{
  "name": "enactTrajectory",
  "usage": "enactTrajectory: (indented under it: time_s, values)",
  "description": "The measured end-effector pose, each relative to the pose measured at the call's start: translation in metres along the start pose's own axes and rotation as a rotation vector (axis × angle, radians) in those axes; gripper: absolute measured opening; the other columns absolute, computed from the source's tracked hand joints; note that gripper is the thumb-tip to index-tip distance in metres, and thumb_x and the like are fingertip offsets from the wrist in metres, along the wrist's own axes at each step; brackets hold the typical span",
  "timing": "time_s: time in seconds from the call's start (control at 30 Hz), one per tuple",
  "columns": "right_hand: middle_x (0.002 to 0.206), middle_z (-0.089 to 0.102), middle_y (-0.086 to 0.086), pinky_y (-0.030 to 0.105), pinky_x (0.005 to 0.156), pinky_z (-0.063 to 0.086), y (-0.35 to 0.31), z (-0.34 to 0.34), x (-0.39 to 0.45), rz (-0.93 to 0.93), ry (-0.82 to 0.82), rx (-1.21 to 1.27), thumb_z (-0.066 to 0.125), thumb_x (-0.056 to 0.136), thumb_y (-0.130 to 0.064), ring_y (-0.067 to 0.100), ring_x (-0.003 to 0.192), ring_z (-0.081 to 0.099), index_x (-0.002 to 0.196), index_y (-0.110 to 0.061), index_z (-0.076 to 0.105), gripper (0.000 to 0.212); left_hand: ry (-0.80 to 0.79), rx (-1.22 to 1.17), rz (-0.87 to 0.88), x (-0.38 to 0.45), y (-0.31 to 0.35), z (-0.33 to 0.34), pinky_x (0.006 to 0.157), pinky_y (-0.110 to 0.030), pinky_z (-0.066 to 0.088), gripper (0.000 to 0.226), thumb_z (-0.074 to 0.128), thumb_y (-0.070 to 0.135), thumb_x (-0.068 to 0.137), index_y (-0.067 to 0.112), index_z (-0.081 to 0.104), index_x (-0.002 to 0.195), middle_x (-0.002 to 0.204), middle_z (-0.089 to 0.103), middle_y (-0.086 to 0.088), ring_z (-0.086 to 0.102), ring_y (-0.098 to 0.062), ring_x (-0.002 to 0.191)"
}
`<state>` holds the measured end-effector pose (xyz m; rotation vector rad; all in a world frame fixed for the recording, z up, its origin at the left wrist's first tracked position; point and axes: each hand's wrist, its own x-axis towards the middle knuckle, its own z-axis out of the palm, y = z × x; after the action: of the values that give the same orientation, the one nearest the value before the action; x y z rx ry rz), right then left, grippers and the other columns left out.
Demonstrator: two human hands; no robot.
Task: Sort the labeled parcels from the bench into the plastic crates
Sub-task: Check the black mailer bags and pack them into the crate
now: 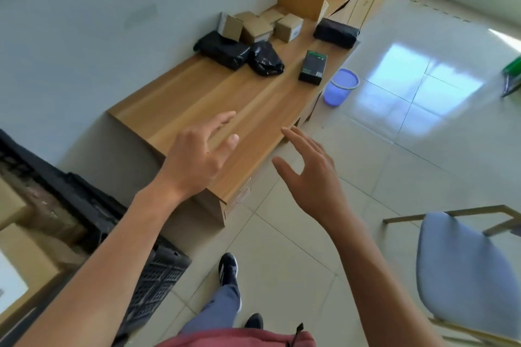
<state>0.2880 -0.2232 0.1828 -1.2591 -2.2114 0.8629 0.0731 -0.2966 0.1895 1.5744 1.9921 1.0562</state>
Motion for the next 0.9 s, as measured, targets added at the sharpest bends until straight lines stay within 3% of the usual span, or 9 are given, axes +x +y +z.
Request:
enactTrajectory:
  time_s: [0.43, 0.53, 0.67, 0.9]
  values:
    - [0.164, 0.039, -0.007, 0.031, 0.122, 0.021, 0.035, -0.020, 0.131, 0.083, 0.009, -0.119, 0.065, 0.102, -0.034, 0.012, 0.154, 0.028, 0.155, -0.033, 0.045, 0.057, -0.104, -0.010, 0.043, 0.147, -0.019, 0.035, 0.116, -0.032, 0.040, 0.048, 0.057, 0.033, 0.105, 0.024, 0.049, 0.152, 0.152, 0.055, 0.005, 0.051, -0.008, 0.139]
    - [0.163, 0.040, -0.005, 0.032, 0.122, 0.022, 0.050, -0.030, 0.156, 0.103, 0.029, -0.110, 0.065, 0.101, -0.033, 0.013, 0.153, 0.029, 0.155, -0.031, 0.046, 0.057, -0.118, 0.017, 0.057, 0.177, -0.011, 0.050, 0.116, -0.029, 0.039, 0.048, 0.057, 0.033, 0.105, 0.023, 0.049, 0.152, 0.153, 0.055, 0.004, 0.058, -0.013, 0.130]
    - [0.164, 0.040, -0.005, 0.030, 0.122, 0.021, 0.078, -0.046, 0.194, 0.112, 0.021, -0.095, 0.065, 0.102, -0.033, 0.012, 0.153, 0.029, 0.154, -0.031, 0.046, 0.056, -0.140, 0.025, 0.068, 0.224, -0.003, 0.079, 0.111, -0.021, 0.035, 0.048, 0.056, 0.033, 0.106, 0.022, 0.049, 0.152, 0.152, 0.055, 0.004, 0.049, -0.008, 0.140]
    - [0.163, 0.040, -0.007, 0.033, 0.124, 0.023, 0.143, -0.096, 0.265, 0.100, 0.003, -0.066, 0.064, 0.102, -0.031, 0.014, 0.153, 0.030, 0.154, -0.028, 0.048, 0.054, -0.142, 0.031, 0.049, 0.308, 0.027, 0.138, 0.109, -0.025, 0.041, 0.048, 0.058, 0.035, 0.105, 0.023, 0.051, 0.151, 0.151, 0.057, 0.004, 0.051, -0.008, 0.138]
